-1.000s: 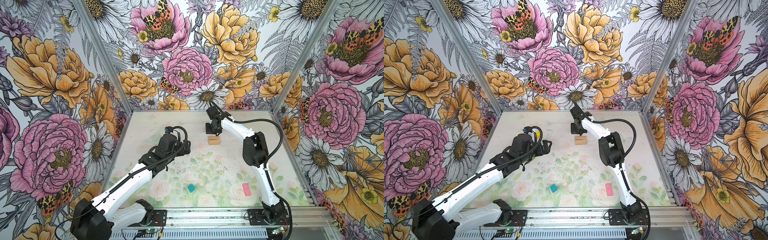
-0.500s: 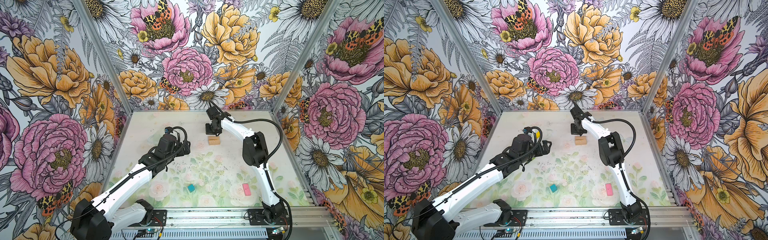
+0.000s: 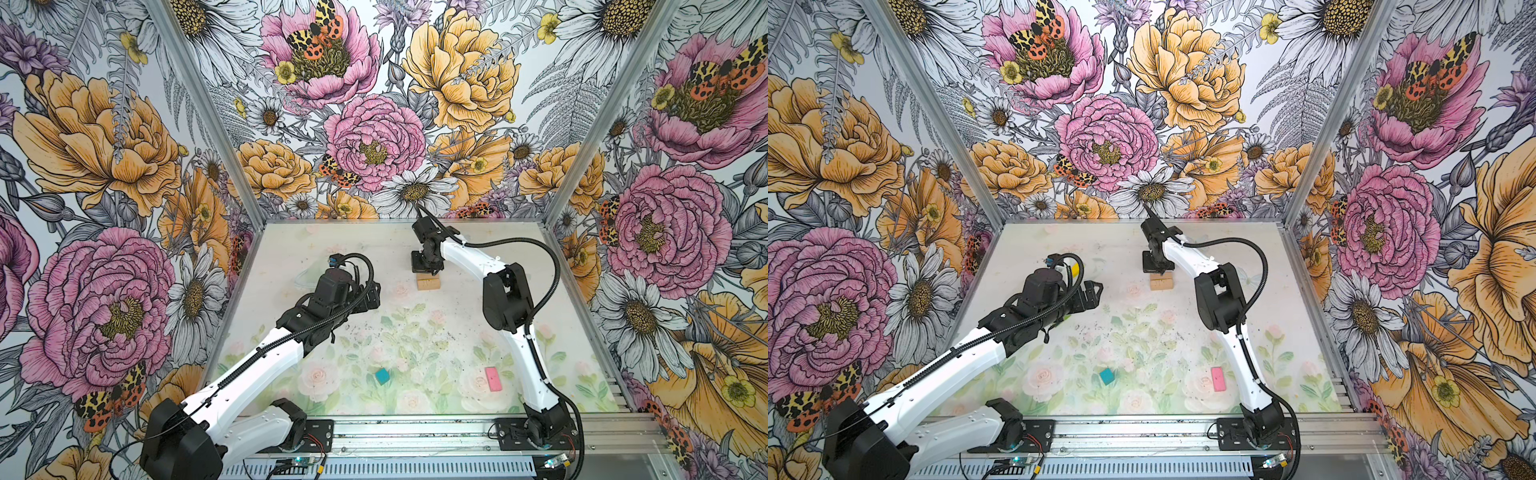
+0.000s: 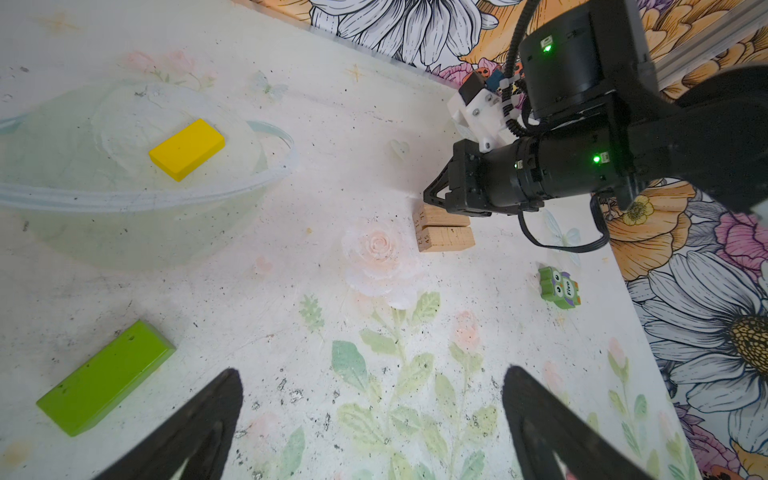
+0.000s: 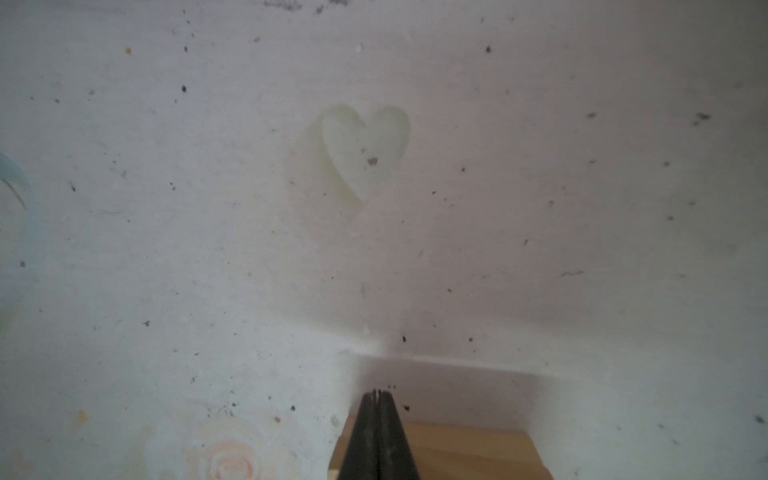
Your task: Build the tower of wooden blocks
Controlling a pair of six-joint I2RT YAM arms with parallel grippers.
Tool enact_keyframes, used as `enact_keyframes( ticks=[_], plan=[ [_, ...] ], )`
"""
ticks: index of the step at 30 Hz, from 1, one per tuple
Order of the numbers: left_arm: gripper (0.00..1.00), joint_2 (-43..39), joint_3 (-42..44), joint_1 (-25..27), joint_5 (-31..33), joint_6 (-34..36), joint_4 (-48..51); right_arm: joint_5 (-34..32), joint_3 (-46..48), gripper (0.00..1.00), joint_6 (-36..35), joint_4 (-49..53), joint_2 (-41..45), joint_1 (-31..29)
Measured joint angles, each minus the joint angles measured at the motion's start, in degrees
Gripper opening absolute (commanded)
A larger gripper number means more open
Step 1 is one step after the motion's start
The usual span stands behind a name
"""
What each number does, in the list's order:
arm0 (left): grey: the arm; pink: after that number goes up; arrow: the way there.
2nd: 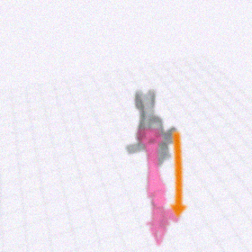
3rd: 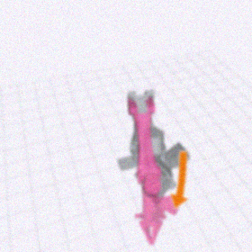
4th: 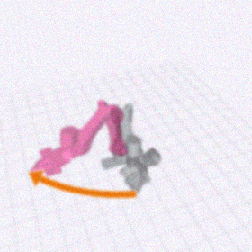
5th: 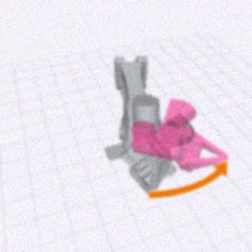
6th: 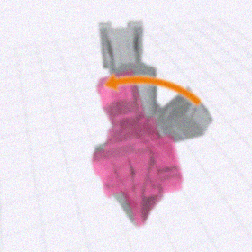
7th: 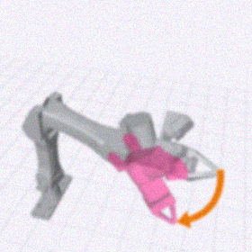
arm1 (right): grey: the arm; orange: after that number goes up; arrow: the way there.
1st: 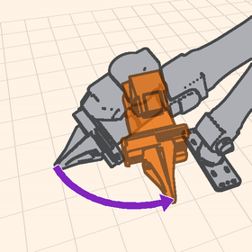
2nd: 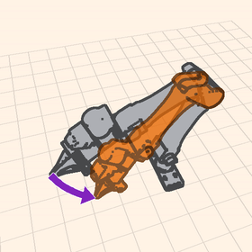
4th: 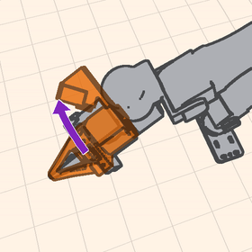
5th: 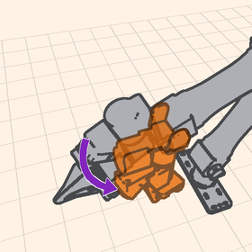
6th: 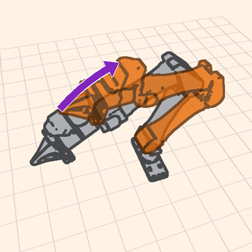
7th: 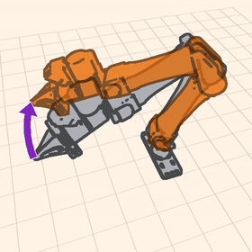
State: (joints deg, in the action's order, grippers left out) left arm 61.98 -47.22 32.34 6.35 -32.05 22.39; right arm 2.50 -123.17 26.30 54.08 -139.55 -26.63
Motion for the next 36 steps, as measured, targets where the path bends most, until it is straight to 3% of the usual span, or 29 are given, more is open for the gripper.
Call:
enact_keyframes(
  ticks=[9, 18, 19, 23, 31, 36],
  plan=[
    [0.99, -0.2, 0.0, -0.26, 0.0, 0.02, 0.02, 0.17, 0.0, 0.0, -0.5, 0.15, 0.0, 0.0],
    [0.99, -1.9, -0.02, -1.79, 0.0, 0.46, 0.09, -0.15, -3.3, 0.29, -2.43, 0.59, 1.18, 0.11],
    [0.99, -1.99, -0.02, -1.84, 0.02, 0.48, 0.09, -0.28, -3.43, 0.35, -2.69, 0.55, 1.79, 0.11],
    [0.99, -1.99, -0.04, -2.34, 0.42, 0.46, 0.87, -0.63, -3.02, 0.99, -3.02, 0.52, 7.13, 0.09],
    [0.99, -2.23, -0.02, -2.62, 3.98, -0.92, 4.94, -4.74, 6.43, 1.0, -3.52, -0.59, 22.53, -1.86],
    [0.99, -4.13, 1.01, -2.62, 7.58, -3.28, 7.72, -5.68, 20.15, 1.0, -3.08, -3.61, 31.1, -4.92]
  ],
)
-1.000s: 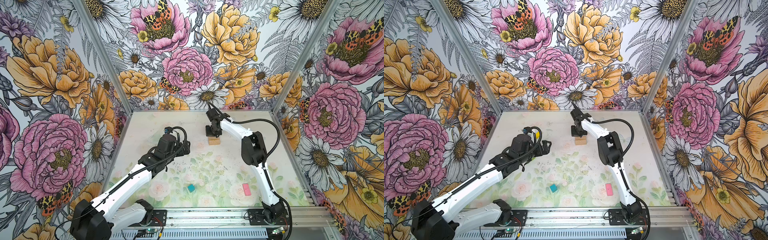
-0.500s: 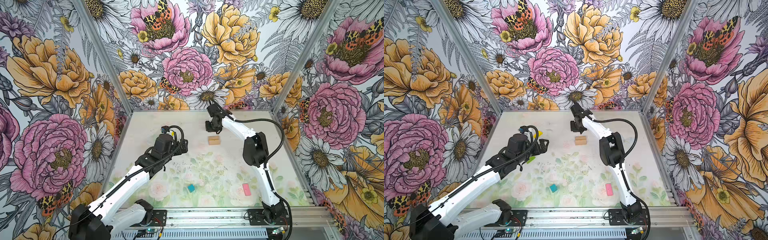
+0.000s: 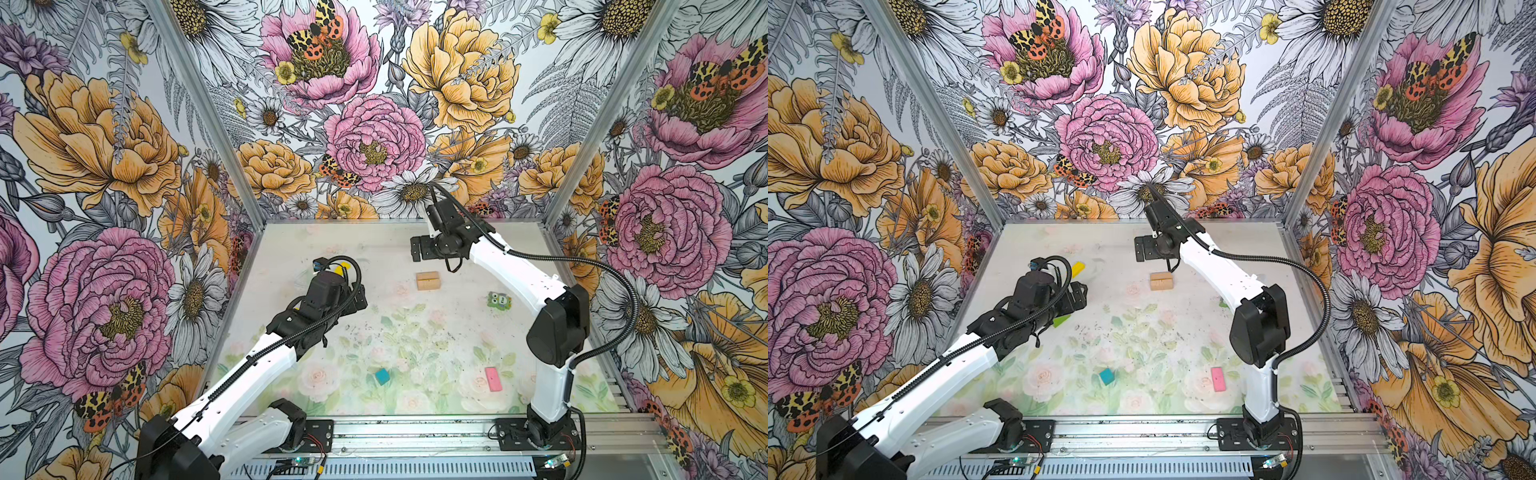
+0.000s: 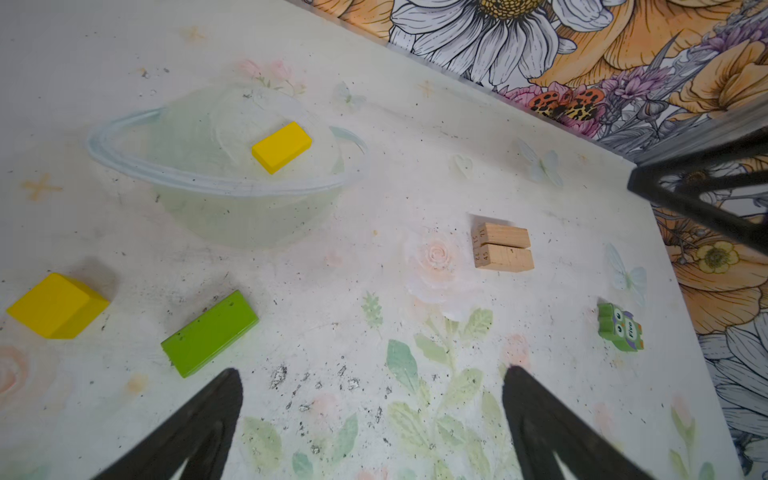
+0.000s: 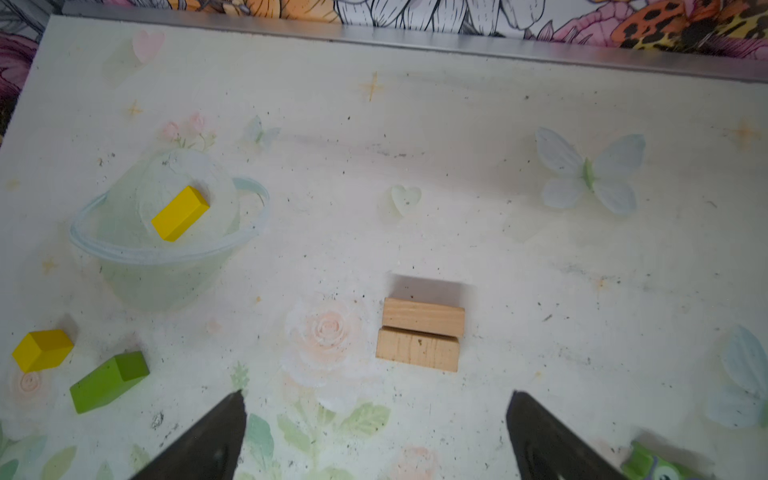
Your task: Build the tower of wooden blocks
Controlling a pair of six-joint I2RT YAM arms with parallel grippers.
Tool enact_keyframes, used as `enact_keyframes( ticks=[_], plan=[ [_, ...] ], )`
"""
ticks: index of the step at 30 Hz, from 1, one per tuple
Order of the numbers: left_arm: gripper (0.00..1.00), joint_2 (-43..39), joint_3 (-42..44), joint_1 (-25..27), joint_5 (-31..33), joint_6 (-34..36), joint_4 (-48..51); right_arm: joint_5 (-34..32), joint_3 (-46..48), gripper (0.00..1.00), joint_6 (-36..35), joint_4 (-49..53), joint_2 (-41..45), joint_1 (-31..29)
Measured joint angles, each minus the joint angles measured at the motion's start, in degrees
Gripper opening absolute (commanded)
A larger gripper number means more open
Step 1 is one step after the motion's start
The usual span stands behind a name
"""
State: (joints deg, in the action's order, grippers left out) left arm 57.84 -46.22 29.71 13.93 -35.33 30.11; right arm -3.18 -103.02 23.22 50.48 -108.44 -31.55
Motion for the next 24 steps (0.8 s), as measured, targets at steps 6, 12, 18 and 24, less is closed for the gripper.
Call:
enact_keyframes(
  ticks=[6, 12, 18, 24],
  plan=[
    [0.99, -1.33, 3.52, 0.0, 2.16, -3.15, 2.05, 5.25, 14.75, 1.0, 2.8, -4.63, 6.38, -0.35],
    [0.99, -4.13, 5.51, 0.55, 3.67, -5.29, 3.1, 4.11, 23.21, 1.0, 2.62, -6.47, 14.08, -0.42],
    [0.99, -2.75, 5.62, -0.5, 5.38, -5.49, 3.17, 0.92, 26.49, 1.0, 2.27, -7.78, 20.68, -1.44],
    [0.99, 5.68, 2.64, -6.14, 5.25, -4.96, 3.02, -0.33, 28.15, 1.0, 2.19, -8.37, 20.68, -1.44]
  ],
)
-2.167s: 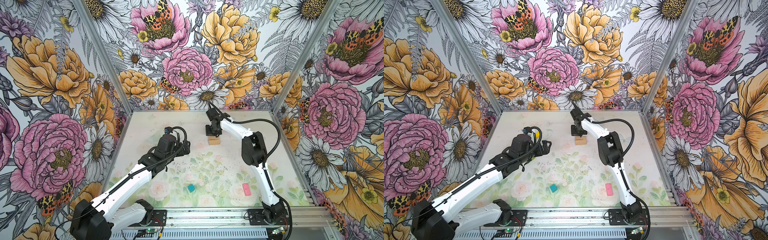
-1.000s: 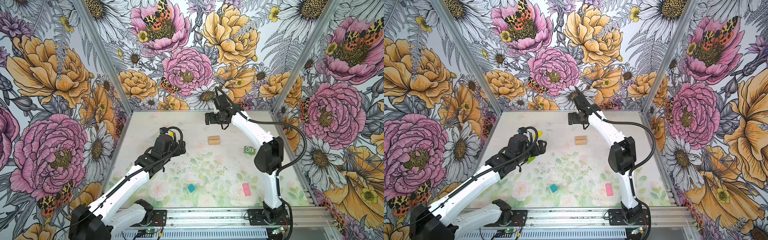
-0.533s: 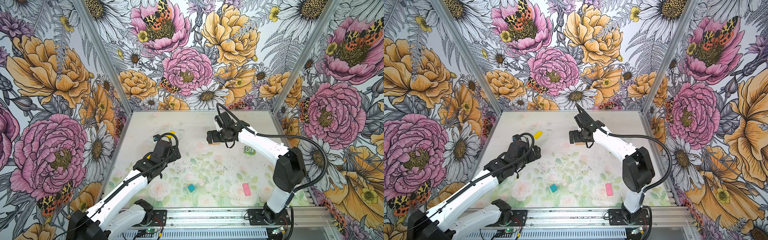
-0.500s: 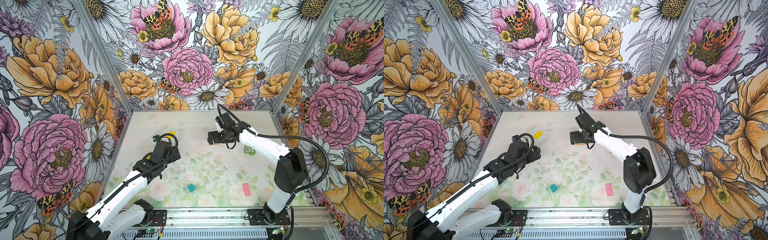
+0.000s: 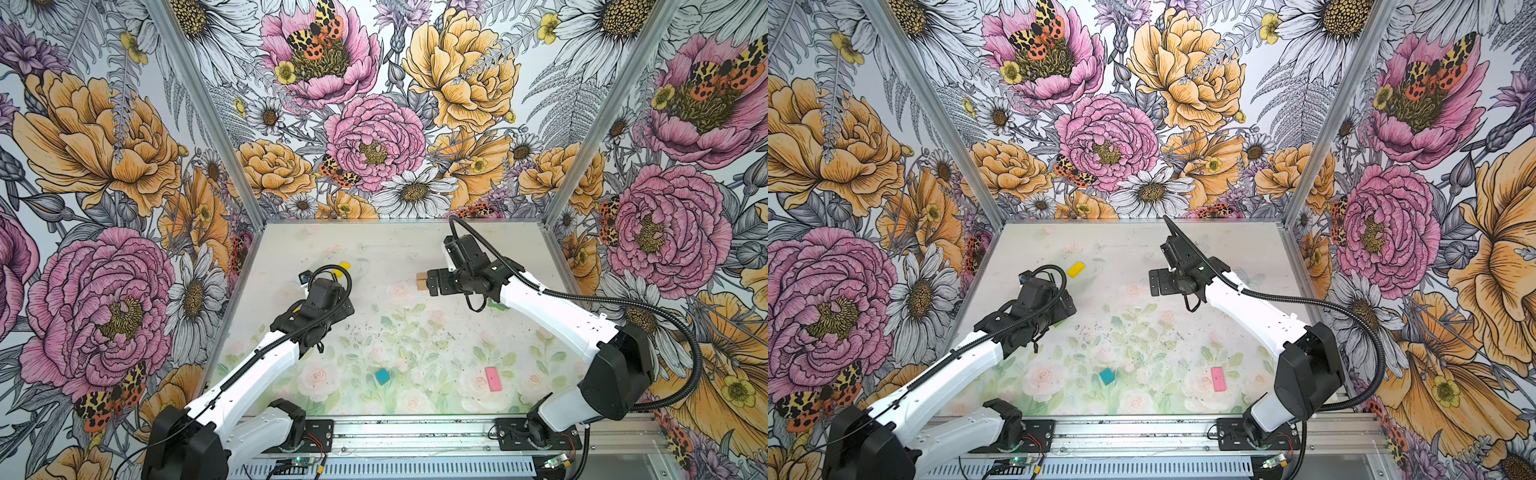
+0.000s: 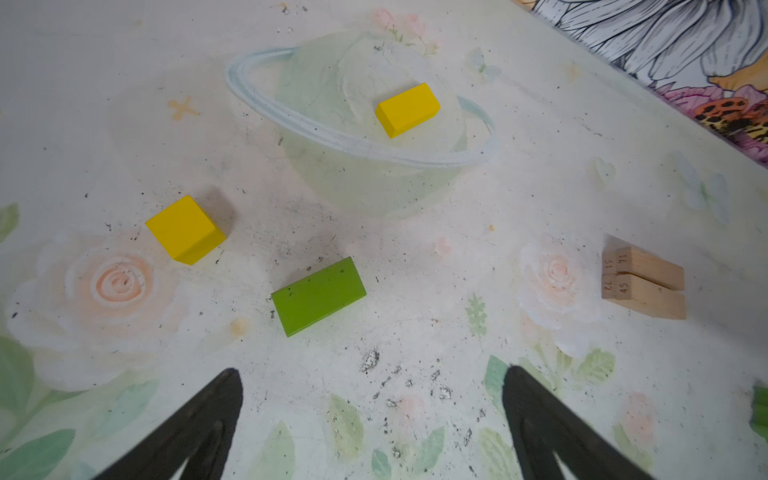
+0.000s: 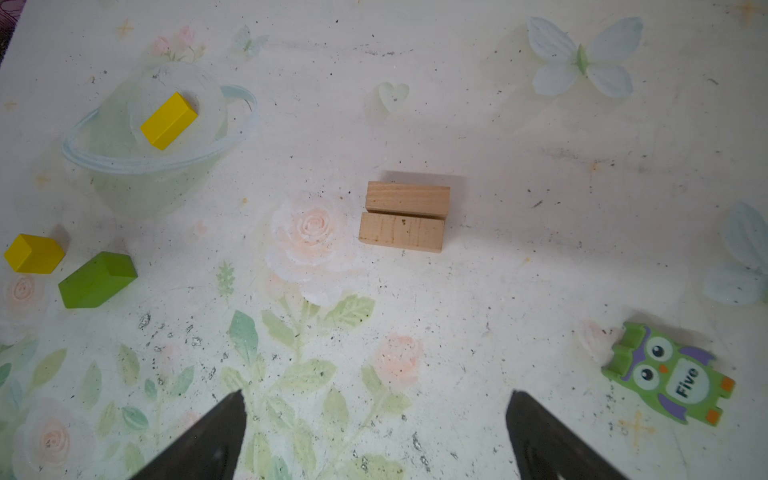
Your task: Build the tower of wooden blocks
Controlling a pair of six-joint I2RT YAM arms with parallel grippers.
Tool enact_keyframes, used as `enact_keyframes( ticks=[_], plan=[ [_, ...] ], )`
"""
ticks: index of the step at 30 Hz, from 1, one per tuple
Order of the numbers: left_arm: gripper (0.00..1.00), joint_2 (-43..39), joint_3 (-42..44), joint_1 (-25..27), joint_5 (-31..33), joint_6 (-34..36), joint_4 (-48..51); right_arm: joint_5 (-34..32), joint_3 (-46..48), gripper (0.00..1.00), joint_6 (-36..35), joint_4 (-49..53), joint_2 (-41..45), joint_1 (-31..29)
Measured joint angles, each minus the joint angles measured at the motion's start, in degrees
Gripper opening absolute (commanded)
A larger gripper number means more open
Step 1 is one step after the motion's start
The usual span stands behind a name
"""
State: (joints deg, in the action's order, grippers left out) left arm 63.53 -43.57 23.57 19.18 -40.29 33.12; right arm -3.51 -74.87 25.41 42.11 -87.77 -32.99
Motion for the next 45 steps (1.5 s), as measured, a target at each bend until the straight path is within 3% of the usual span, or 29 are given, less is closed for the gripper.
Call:
enact_keyframes(
  ticks=[10, 20, 28, 45],
  plan=[
    [0.95, 24.37, -19.56, -7.78, -1.44, 6.47, -2.43, -0.74, -0.35, 1.0, -0.07, 0.04, -0.42, 0.35],
    [0.88, 46.6, -37.38, -12.44, -9.84, 19.98, -2.84, 4.48, -2.36, 1.0, -0.66, -0.44, -3.56, 3.72],
    [0.84, 51.89, -39.47, -17.11, -14.29, 27.69, -1.05, 7.91, -3.54, 1.0, -0.66, -0.46, -3.56, 6.62],
    [0.75, 57.0, -43.17, -16.55, -18.47, 36.98, 0.74, 10.93, -3.74, 1.0, -0.63, -0.61, -3.56, 8.24]
  ],
)
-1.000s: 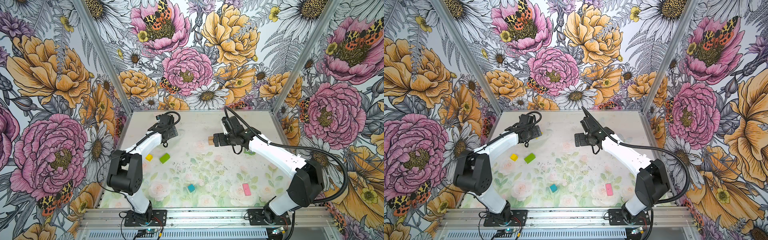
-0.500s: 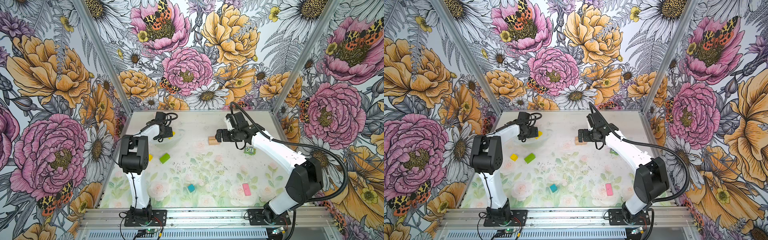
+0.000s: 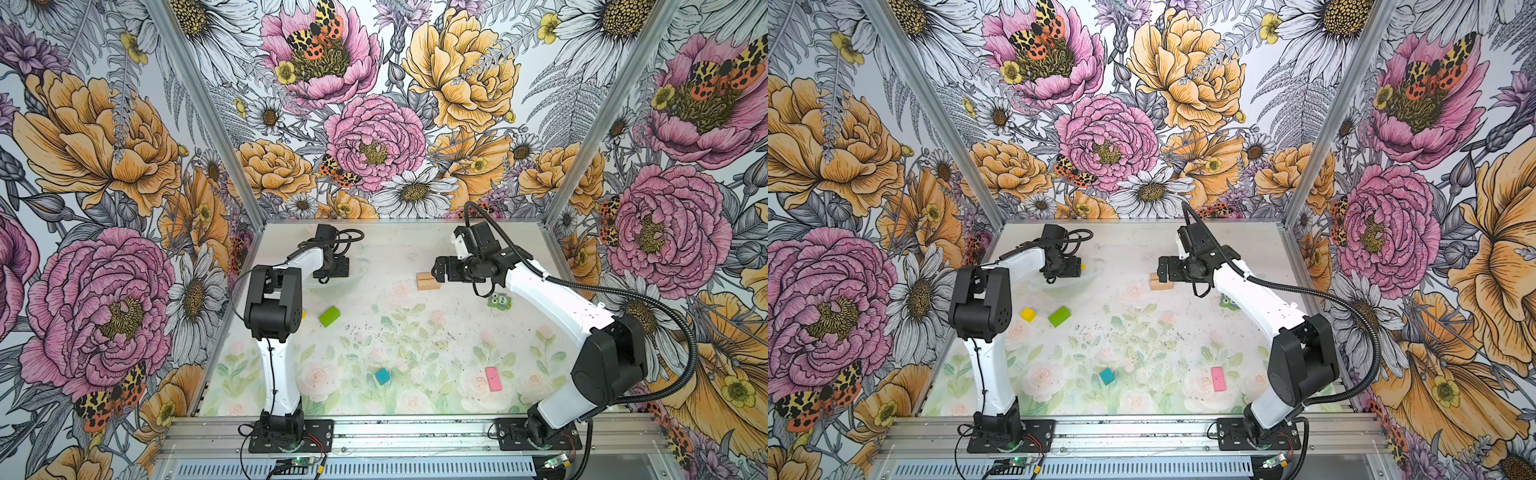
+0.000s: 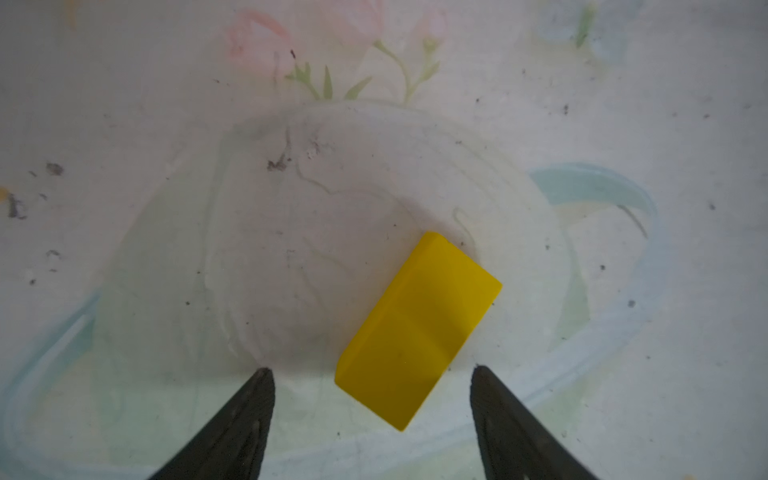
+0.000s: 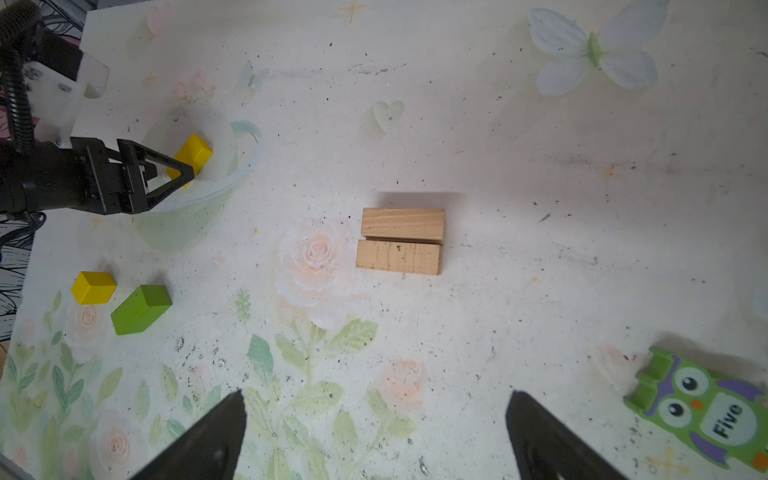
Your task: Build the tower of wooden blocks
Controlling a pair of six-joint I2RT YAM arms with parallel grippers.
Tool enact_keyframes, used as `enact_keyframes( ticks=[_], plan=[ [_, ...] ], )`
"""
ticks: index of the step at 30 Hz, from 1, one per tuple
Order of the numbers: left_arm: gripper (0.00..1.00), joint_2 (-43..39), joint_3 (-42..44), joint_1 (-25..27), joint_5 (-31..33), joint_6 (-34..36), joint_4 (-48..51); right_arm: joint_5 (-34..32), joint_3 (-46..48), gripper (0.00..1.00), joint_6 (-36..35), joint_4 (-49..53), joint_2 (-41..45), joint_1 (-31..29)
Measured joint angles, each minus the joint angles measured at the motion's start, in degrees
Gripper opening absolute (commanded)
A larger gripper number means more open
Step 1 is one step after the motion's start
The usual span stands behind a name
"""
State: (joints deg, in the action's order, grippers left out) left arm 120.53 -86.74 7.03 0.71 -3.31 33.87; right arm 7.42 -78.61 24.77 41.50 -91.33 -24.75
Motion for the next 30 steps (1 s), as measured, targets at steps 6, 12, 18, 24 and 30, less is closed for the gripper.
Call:
enact_keyframes(
  ticks=[6, 12, 18, 24, 30],
  plan=[
    [0.72, 1.05, -2.16, 0.59, 0.11, 1.68, 1.07, 0.0, 0.0, 1.0, 0.0, 0.0, 0.0, 0.11],
    [0.68, 1.51, -3.06, 1.73, 0.44, 3.15, 1.14, 0.07, 0.0, 1.0, 0.0, 0.02, 0.0, 0.46],
    [0.62, 3.39, -4.26, 2.12, 0.92, 4.17, 1.4, 0.68, 0.0, 1.0, 0.0, 0.09, 0.02, 0.48],
    [0.48, 3.78, -4.87, 2.12, 1.33, 4.9, 1.73, 1.29, 0.0, 1.0, 0.04, 0.59, 0.35, 0.48],
    [0.36, 3.78, -5.01, 2.38, 1.62, 4.96, 2.03, 1.77, 0.0, 1.0, 0.44, 0.76, 0.68, 0.48]
  ],
)
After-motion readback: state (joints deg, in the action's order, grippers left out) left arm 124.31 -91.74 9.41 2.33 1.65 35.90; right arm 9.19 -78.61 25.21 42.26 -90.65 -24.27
